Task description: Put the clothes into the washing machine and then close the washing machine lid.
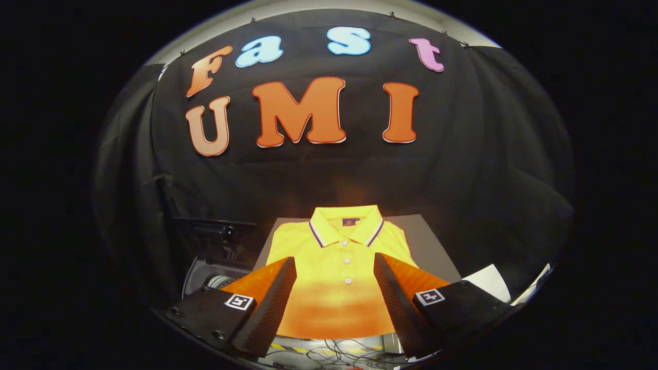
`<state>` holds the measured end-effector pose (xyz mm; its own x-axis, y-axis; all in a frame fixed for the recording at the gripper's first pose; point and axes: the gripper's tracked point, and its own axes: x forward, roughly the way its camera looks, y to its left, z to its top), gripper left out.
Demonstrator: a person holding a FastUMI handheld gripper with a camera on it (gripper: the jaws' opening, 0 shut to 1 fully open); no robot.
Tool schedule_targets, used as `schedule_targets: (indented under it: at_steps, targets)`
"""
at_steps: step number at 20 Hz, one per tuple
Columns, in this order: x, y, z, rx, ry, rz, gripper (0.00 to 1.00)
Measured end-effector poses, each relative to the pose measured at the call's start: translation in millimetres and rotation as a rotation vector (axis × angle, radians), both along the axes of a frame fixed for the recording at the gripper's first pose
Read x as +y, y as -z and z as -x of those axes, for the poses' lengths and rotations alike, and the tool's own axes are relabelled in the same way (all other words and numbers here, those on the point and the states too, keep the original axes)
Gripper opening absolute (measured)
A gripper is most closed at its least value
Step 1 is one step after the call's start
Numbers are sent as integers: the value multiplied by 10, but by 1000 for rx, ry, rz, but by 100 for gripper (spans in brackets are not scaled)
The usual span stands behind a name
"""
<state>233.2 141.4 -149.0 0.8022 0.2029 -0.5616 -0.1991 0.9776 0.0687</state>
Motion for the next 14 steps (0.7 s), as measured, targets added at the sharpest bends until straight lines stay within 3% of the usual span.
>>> schedule_targets:
  at_steps: [7, 14]
  targets:
    - [98, 746, -448, 278, -5, 46, 98]
    - [33, 1156, -528, 384, 17, 54, 98]
